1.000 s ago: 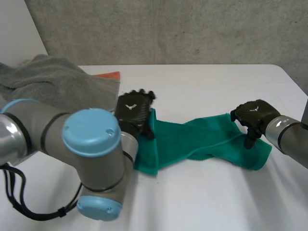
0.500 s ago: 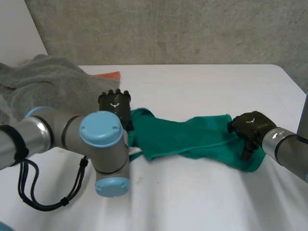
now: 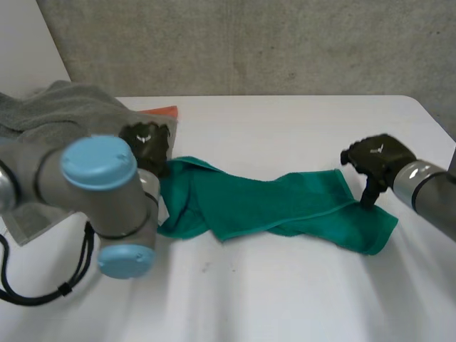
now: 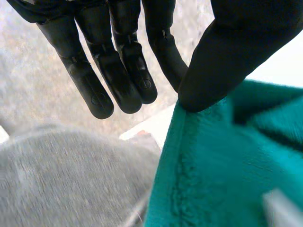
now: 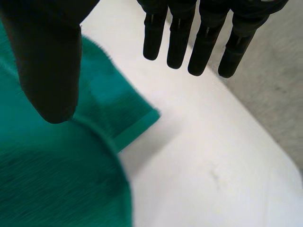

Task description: Fold the laundry.

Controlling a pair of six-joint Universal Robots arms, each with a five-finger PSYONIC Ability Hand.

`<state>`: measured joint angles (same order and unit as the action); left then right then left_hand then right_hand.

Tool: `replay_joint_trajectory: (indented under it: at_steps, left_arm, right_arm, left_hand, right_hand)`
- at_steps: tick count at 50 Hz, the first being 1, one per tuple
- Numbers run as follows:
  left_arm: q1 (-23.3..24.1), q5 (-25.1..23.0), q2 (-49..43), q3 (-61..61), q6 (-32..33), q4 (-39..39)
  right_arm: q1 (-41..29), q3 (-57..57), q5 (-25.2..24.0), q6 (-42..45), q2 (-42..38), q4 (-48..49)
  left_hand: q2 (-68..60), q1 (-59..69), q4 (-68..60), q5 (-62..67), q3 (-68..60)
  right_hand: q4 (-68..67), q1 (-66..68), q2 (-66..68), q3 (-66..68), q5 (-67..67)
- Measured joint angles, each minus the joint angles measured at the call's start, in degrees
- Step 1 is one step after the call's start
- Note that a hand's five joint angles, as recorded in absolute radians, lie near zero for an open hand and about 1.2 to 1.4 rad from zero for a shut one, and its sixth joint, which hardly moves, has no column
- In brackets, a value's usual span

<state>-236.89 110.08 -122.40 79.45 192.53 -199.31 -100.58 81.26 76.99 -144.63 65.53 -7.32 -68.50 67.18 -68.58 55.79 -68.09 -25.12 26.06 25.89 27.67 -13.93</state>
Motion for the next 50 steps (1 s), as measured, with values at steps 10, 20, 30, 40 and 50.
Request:
replay_joint_trajectory:
  at_steps: [10,20,30,40,50]
  left_arm:
    - [-0.84,-7.19,8.71,0.19,5.55,4.48]
    - [-1.35,-10.97,11.04,0.15,9.23,4.18]
    - [-3.10,-13.75,10.61,-3.77,9.71,0.97]
    - [-5.26,-15.91,9.52,-10.48,11.25,-9.52]
    - [-6.02,-17.54,9.34,-12.07,11.78,-13.45]
  right_arm:
    - [0.34,-6.44,-4.65,0.75,-5.13,-6.41]
    - [-0.17,-7.07,-2.11,0.98,-13.66,-6.92]
    - [-0.47,-7.26,7.64,1.90,-9.43,2.72]
    - [-0.54,4.98,4.17,2.09,10.77,15.10]
    - [-0.82,24.44,-13.00,16.10,25.40,4.57]
  left_hand:
    - [-0.08,0.00,-0.02,0.00,-0.22]
    - [-0.09,0.00,-0.03,0.00,-0.22]
    - [-0.10,0.00,-0.04,0.00,-0.26]
    - [-0.15,0.00,-0.05,0.00,-0.28]
    - [-0.15,0.00,-0.06,0.00,-0.29]
  right_hand:
    - [2.11,-1.79,-1.30,0.00,2.33]
    - [-13.58,13.16,13.45,13.61,-14.47]
    - [-43.34,36.72,41.01,40.09,-41.58]
    - [-43.39,36.72,41.01,40.34,-41.74]
    - [-21.24,17.60,19.30,18.39,-21.40]
